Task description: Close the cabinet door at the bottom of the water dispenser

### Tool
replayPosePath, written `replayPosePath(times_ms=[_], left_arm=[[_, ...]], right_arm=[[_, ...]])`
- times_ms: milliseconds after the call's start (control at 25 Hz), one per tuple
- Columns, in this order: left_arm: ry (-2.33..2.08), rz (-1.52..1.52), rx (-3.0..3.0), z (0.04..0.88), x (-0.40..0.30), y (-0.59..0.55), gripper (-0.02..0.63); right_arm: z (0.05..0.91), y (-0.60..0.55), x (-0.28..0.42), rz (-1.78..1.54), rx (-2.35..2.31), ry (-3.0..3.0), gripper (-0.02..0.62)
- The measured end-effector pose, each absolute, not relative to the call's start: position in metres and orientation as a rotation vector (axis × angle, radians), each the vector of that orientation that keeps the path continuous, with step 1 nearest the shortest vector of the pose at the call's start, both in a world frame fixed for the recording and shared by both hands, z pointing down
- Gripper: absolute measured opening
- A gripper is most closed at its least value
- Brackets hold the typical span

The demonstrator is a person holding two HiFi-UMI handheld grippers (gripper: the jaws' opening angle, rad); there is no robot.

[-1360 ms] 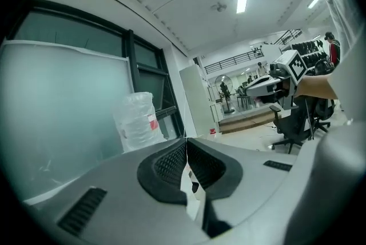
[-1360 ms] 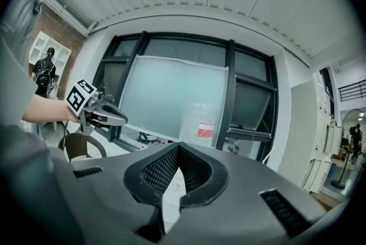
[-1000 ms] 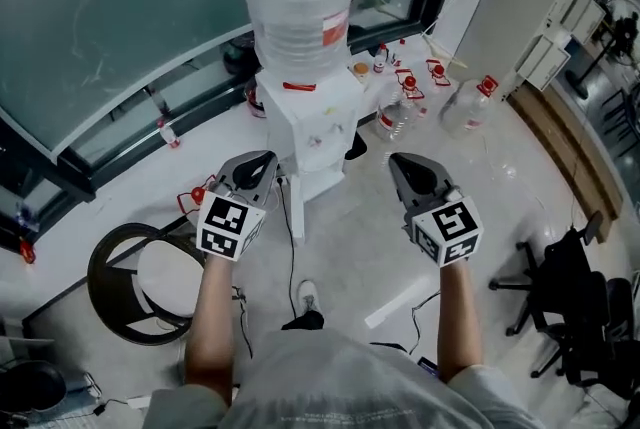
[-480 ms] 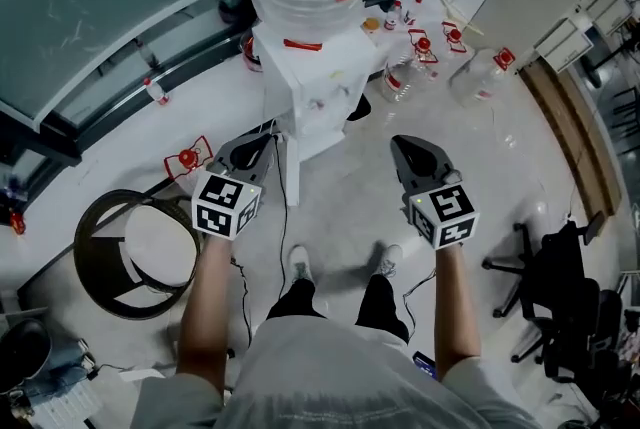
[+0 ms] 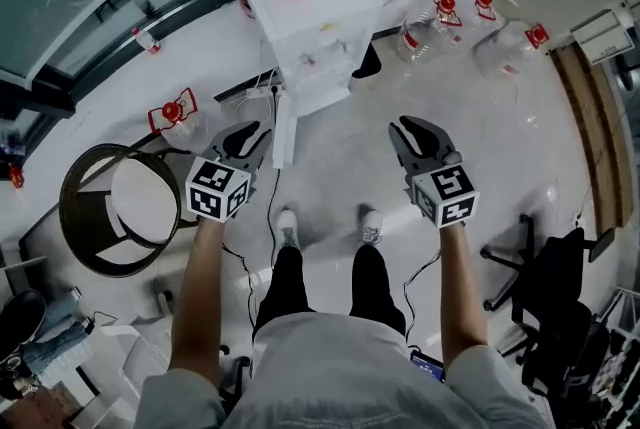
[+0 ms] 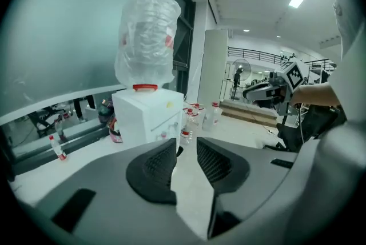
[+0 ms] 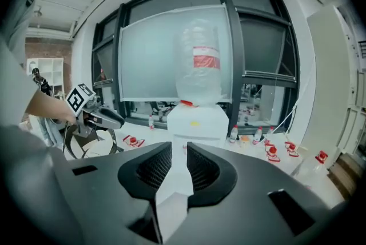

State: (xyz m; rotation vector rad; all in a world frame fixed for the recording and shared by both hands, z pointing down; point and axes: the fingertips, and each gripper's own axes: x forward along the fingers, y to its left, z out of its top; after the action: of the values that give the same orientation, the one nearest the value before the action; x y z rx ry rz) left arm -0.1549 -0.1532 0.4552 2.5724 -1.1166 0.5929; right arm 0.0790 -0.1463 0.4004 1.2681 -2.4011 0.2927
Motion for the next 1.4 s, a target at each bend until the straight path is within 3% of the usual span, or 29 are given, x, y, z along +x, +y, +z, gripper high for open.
replayPosePath(times_ms=[200, 280, 720, 1040, 1400], left_arm=[[-1.117, 0.629, 2.526, 0.531, -0.144, -0.165, 0.198], [-1.125, 0.646, 2.488, 0.568, -0.147, -0.167, 0.222], [-1.129, 0.805, 2.228, 0.788, -0.186, -0.155, 0.269], [-1.077, 0.876, 2.073, 0.905, -0.197, -0.116, 0.270], [-1.121, 0.908, 1.960, 0.951, -0.194, -0.104, 0.184]], right_arm=[[0.472, -0.166, 0.098, 0.333, 1.248, -2.401, 0.142], [0.508, -0.171, 0.100, 0.355, 1.211, -2.391, 0.189], [0.694, -0.177, 0.048, 0.528, 1.039, -2.408, 0.265], [0.786, -0.150, 0.019, 0.626, 0.970, -2.394, 0.275], [0.818, -0.130, 0.033, 0.675, 0.982, -2.338, 0.278]])
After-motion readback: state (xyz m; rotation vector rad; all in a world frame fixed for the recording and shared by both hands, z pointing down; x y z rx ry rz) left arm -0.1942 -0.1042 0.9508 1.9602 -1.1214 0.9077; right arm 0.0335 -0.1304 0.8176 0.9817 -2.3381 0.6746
